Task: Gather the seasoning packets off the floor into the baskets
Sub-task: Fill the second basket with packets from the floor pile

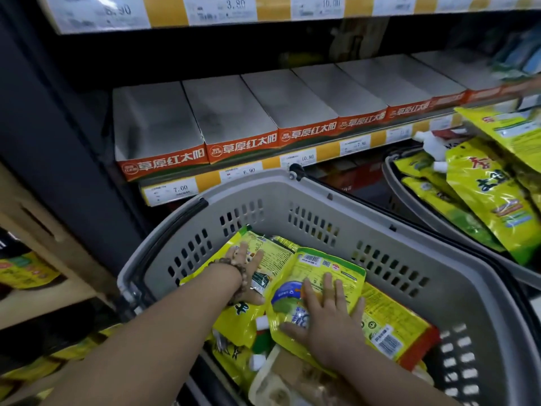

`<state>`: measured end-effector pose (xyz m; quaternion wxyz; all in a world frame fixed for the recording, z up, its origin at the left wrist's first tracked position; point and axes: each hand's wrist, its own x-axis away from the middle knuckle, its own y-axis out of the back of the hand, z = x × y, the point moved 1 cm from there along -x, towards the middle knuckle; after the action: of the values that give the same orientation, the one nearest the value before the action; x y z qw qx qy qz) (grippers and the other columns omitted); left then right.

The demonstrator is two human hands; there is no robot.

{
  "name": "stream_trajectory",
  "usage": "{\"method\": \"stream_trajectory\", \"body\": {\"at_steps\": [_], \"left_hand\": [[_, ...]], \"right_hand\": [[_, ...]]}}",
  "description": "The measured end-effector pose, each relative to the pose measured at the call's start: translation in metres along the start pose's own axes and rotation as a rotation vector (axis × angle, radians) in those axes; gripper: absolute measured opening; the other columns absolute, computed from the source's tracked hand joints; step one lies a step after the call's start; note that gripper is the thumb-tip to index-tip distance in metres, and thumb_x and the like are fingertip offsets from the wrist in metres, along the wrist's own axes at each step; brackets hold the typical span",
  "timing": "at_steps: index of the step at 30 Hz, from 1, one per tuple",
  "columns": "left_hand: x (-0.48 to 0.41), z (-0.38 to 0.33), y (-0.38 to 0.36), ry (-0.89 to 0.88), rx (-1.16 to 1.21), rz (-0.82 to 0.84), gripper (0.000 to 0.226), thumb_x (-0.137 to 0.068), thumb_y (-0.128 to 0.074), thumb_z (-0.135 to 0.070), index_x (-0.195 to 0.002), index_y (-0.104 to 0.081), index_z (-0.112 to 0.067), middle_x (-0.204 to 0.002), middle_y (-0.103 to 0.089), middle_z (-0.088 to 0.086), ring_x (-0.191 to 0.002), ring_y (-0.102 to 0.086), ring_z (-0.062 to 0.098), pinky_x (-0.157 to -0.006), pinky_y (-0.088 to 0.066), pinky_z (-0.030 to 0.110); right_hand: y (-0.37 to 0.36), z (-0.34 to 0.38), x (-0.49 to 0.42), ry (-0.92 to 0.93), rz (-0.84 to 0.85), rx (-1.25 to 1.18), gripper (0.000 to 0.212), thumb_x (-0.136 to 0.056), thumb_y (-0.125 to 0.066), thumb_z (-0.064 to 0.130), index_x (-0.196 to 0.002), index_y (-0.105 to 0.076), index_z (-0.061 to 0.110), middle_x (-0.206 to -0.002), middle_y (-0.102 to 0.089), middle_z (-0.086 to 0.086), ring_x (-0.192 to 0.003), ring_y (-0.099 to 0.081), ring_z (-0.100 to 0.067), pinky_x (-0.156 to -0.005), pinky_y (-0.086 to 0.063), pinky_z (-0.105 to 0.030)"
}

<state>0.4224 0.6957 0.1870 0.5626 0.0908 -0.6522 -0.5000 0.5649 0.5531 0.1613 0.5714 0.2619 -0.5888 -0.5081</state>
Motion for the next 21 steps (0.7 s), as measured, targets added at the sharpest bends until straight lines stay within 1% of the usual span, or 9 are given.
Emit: {"method": "stream_trajectory", "body": {"at_steps": [2,3,5,6,9,12,15,19,21], "left_hand": [[-0.001,-0.001,0.01,-0.005,-0.004,0.014,0.107,-0.078,-0.056,-0.066,-0.145,0.02,-0.033,-0.155,0.022,0.006,-0.145,0.006,0.031,-0.114,-0.014,0.054],[-0.002,-0.001,0.016,-0.002,0.022,0.014,0.106,-0.077,-0.06,-0.064,-0.148,0.011,-0.032,-0.158,0.007,0.008,-0.144,-0.006,0.032,-0.113,-0.019,0.052],[0.004,-0.001,0.03,-0.012,0.106,0.005,0.1,-0.075,-0.064,-0.062,-0.15,-0.008,-0.028,-0.144,-0.032,0.005,-0.134,-0.03,0.029,-0.108,-0.031,0.048],[0.008,-0.003,0.035,-0.037,0.17,-0.021,0.097,-0.077,-0.064,-0.059,-0.15,-0.011,-0.025,-0.138,-0.04,0.002,-0.13,-0.035,0.028,-0.106,-0.034,0.045],[0.035,-0.012,0.036,-0.123,0.329,-0.228,0.091,-0.082,-0.063,-0.05,-0.15,-0.009,-0.024,-0.154,-0.024,0.004,-0.139,-0.03,0.026,-0.11,-0.033,0.04],[0.077,-0.014,0.028,-0.131,0.445,-0.444,0.084,-0.084,-0.062,-0.05,-0.149,-0.016,-0.026,-0.153,-0.029,0.003,-0.136,-0.035,0.023,-0.107,-0.035,0.034],[0.131,-0.001,0.014,-0.124,0.565,-0.607,0.073,-0.086,-0.06,-0.045,-0.147,-0.023,-0.029,-0.151,-0.032,-0.001,-0.134,-0.038,0.019,-0.105,-0.037,0.03],[0.201,0.037,-0.023,-0.032,0.624,-0.724,0.066,-0.085,-0.06,-0.044,-0.143,-0.03,-0.033,-0.146,-0.038,-0.003,-0.128,-0.044,0.017,-0.101,-0.042,0.032],[0.231,0.061,-0.05,0.02,0.671,-0.751,0.065,-0.084,-0.062,-0.041,-0.142,-0.034,-0.032,-0.143,-0.042,-0.002,-0.125,-0.047,0.016,-0.101,-0.041,0.03]], "right_hand": [[0.001,-0.001,-0.001,0.004,-0.006,0.003,0.116,-0.046,0.005,0.089,-0.146,0.02,0.034,-0.144,0.037,-0.008,-0.14,0.027,-0.032,-0.107,0.011,-0.065],[0.003,-0.002,-0.001,0.003,-0.006,0.005,0.112,-0.052,-0.001,0.09,-0.147,0.019,0.034,-0.148,0.034,-0.009,-0.141,0.026,-0.032,-0.107,0.011,-0.065],[0.004,-0.003,-0.001,-0.007,-0.001,0.011,0.103,-0.067,-0.017,0.089,-0.148,0.017,0.035,-0.153,0.028,-0.01,-0.142,0.024,-0.031,-0.107,0.01,-0.065],[0.005,-0.003,-0.001,-0.005,-0.006,0.016,0.1,-0.072,-0.023,0.087,-0.148,0.015,0.035,-0.154,0.026,-0.01,-0.143,0.022,-0.031,-0.107,0.011,-0.065],[0.011,-0.002,-0.001,-0.008,-0.025,0.043,0.098,-0.075,-0.031,0.084,-0.151,0.006,0.034,-0.158,0.016,-0.012,-0.145,0.013,-0.031,-0.109,0.01,-0.063],[0.024,0.0,0.004,0.026,-0.087,0.023,0.093,-0.077,-0.038,0.081,-0.151,-0.011,0.032,-0.16,-0.001,-0.011,-0.147,-0.003,-0.029,-0.111,0.007,-0.062],[0.043,0.012,0.016,0.076,-0.2,-0.081,0.083,-0.082,-0.044,0.071,-0.15,-0.018,0.032,-0.159,-0.011,-0.005,-0.145,-0.016,-0.023,-0.114,0.001,-0.059],[0.068,0.06,0.054,0.253,-0.299,0.034,0.075,-0.087,-0.046,0.063,-0.15,-0.019,0.033,-0.158,-0.016,0.0,-0.143,-0.024,-0.017,-0.116,-0.003,-0.052],[0.078,0.098,0.081,0.358,-0.322,0.049,0.072,-0.088,-0.05,0.059,-0.149,-0.022,0.033,-0.156,-0.024,0.001,-0.14,-0.028,-0.018,-0.116,-0.011,-0.044]]}}
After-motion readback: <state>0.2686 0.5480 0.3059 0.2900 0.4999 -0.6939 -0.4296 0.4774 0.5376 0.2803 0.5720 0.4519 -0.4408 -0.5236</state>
